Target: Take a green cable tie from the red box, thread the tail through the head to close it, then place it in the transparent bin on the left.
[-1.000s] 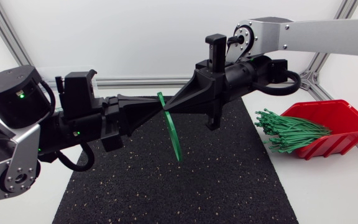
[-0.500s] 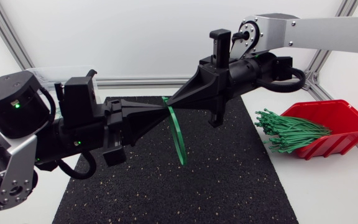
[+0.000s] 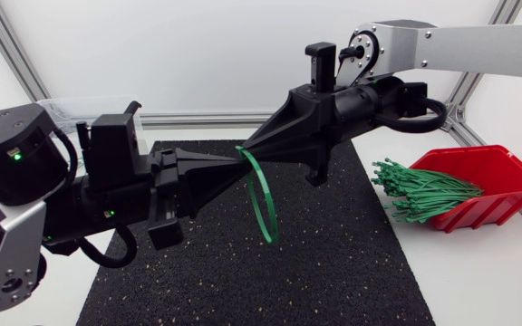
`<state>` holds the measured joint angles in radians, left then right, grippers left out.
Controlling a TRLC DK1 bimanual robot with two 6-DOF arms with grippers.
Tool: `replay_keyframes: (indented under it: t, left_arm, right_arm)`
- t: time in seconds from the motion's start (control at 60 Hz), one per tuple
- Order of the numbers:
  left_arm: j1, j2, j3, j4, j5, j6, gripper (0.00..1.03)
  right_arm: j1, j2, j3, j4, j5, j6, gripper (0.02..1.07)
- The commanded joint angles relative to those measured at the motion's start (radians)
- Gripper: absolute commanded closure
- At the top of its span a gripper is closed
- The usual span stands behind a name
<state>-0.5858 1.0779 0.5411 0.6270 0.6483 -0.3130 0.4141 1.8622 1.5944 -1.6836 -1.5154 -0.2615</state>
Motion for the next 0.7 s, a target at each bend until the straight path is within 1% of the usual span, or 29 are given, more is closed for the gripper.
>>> replay_keyframes:
  t: [0.0, 0.033, 0.067, 0.1, 0.317, 0.467, 0.567, 0.683]
  left_arm:
    - [-0.014, -0.015, 0.014, 0.010, 0.016, 0.025, 0.99]
    - [-0.011, -0.013, 0.011, 0.010, 0.016, 0.029, 0.99]
    - [-0.006, -0.012, 0.010, 0.010, 0.016, 0.035, 0.99]
    - [-0.005, -0.010, 0.007, 0.010, 0.016, 0.040, 0.99]
    - [0.049, 0.002, -0.017, 0.011, 0.022, 0.081, 0.99]
    - [0.069, 0.028, -0.027, 0.019, 0.028, 0.130, 0.99]
    - [0.061, 0.028, -0.047, 0.020, 0.039, 0.175, 0.99]
    - [0.021, 0.028, -0.056, 0.017, 0.039, 0.203, 0.99]
  right_arm:
    - [-0.009, 0.008, -0.013, -0.252, -0.019, 0.028, 0.66]
    - [-0.009, -0.005, -0.013, -0.252, -0.019, 0.030, 0.65]
    - [-0.009, -0.018, -0.014, -0.251, -0.016, 0.038, 0.59]
    - [-0.009, -0.029, -0.016, -0.249, -0.014, 0.042, 0.56]
    - [-0.047, -0.046, -0.033, -0.234, -0.006, 0.042, 0.56]
    - [-0.092, -0.038, -0.036, -0.217, 0.006, 0.044, 0.56]
    - [-0.135, 0.018, -0.014, -0.195, 0.014, 0.048, 0.56]
    - [-0.138, 0.077, 0.009, -0.180, 0.021, 0.048, 0.56]
